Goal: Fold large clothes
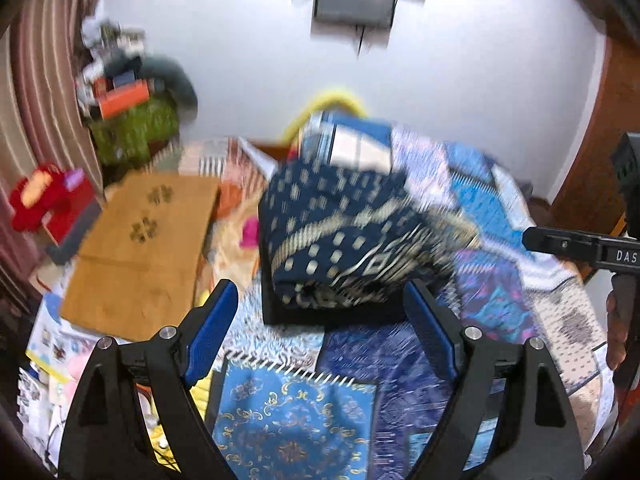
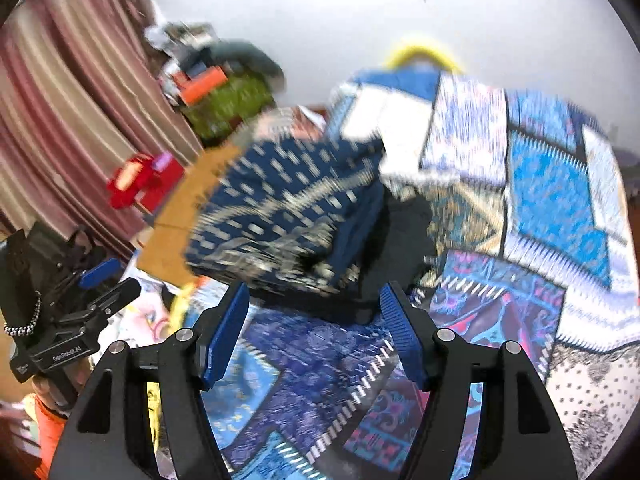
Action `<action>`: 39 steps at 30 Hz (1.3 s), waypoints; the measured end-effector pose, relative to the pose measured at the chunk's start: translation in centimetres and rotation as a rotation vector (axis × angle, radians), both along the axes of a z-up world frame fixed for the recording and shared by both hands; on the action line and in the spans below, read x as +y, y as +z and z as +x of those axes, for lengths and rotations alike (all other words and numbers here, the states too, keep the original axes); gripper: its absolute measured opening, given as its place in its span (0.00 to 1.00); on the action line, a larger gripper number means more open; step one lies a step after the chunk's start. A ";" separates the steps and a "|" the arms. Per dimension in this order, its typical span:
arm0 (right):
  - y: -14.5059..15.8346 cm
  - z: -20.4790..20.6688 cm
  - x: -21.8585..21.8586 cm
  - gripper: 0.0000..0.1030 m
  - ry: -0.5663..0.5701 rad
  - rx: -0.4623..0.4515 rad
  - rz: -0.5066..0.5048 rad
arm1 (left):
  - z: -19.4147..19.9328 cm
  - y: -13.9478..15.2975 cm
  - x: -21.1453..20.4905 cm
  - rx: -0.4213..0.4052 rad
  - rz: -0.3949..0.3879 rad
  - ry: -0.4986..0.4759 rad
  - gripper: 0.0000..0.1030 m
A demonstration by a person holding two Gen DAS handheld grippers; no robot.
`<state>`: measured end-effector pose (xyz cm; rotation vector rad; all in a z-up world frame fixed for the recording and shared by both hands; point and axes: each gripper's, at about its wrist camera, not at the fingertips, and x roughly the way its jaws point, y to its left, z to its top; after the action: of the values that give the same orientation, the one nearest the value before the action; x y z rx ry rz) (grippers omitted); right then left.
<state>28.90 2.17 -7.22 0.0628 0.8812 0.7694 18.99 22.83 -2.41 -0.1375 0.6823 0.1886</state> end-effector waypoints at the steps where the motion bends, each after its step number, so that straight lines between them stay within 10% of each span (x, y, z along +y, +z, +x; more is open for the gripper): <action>1: 1.3 -1.4 -0.5 0.63 0.002 -0.042 0.024 | -0.8 1.1 -0.5 -0.030 0.012 -0.002 0.82; 9: 9.9 -11.6 -4.3 0.63 -0.009 -0.380 0.190 | -10.6 10.9 -7.1 -0.379 0.151 -0.002 0.82; 16: 12.0 -18.3 -6.6 0.63 -0.048 -0.555 0.254 | -16.8 12.9 -10.7 -0.560 0.163 0.032 0.82; 20: 11.7 -20.4 -6.5 0.65 -0.079 -0.614 0.221 | -18.5 12.4 -11.9 -0.586 0.174 0.051 0.83; 28: 10.9 -21.0 -6.5 1.00 -0.171 -0.650 0.182 | -19.4 10.9 -12.7 -0.570 0.164 0.090 0.99; 39: 10.2 -21.2 -6.5 1.00 -0.175 -0.643 0.166 | -18.9 9.8 -12.8 -0.544 0.166 0.108 0.99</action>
<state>7.72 -4.32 2.98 0.0347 0.1971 0.6391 0.08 10.04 7.44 -0.0610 0.1162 0.2963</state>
